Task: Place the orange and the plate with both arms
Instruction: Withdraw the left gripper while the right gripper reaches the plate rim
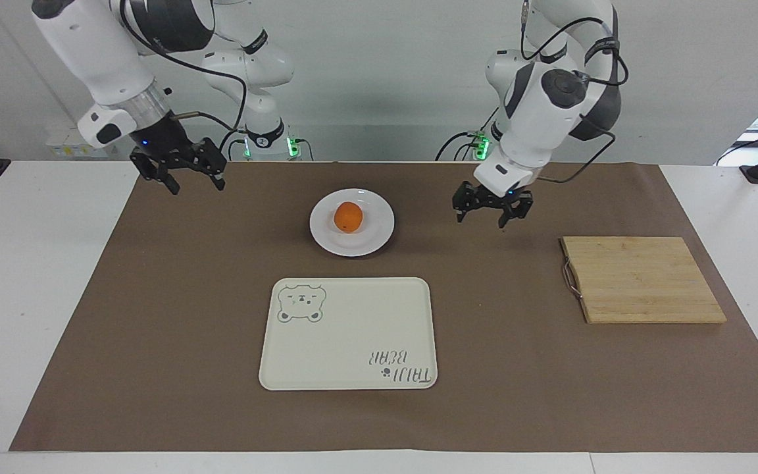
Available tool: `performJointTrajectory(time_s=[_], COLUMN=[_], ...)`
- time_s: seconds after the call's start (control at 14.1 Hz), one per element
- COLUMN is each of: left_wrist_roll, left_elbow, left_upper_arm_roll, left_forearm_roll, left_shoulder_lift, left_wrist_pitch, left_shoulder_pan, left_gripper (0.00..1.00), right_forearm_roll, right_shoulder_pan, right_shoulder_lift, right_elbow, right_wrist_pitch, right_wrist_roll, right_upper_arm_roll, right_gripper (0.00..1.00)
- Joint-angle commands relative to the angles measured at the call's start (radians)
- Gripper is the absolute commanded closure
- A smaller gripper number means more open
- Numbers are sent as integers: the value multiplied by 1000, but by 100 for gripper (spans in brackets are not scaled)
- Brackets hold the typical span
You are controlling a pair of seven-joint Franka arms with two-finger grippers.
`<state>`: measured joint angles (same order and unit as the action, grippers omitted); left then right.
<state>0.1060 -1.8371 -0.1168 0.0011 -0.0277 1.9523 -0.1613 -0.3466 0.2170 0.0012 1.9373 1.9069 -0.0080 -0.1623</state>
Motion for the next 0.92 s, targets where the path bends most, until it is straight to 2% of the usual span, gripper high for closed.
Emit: performJointTrajectory(time_s=[0.0, 0.14, 0.35, 0.57, 0.71, 0.85], left_wrist_roll=[-91, -86, -75, -91, -88, -88], left_elbow=[19, 19, 18, 24, 54, 184], left_upper_arm_roll=[-15, -15, -14, -15, -14, -15], left_forearm_roll=[31, 31, 30, 27, 33, 33], left_shoulder_lift=[-9, -9, -9, -14, 6, 3], left_wrist_pitch=[-21, -23, -20, -4, -57, -233], left_shoulder_pan=[68, 91, 97, 137, 138, 135], left_gripper=[0, 0, 0, 0, 0, 0], right_forearm_roll=[-54, -138, -263, -346, -396, -411], right_shoulder_pan=[36, 53, 65, 76, 111, 131], right_shoulder_lift=[-21, -35, -36, -35, -32, -30], right_elbow=[144, 225, 357, 420, 452, 492], right_wrist_pitch=[99, 152, 227, 244, 248, 302], right_wrist_roll=[-59, -78, -219, -276, -280, -294], right_upper_arm_roll=[-3, -3, -3, -3, -3, -3], right_gripper=[0, 0, 0, 0, 0, 0])
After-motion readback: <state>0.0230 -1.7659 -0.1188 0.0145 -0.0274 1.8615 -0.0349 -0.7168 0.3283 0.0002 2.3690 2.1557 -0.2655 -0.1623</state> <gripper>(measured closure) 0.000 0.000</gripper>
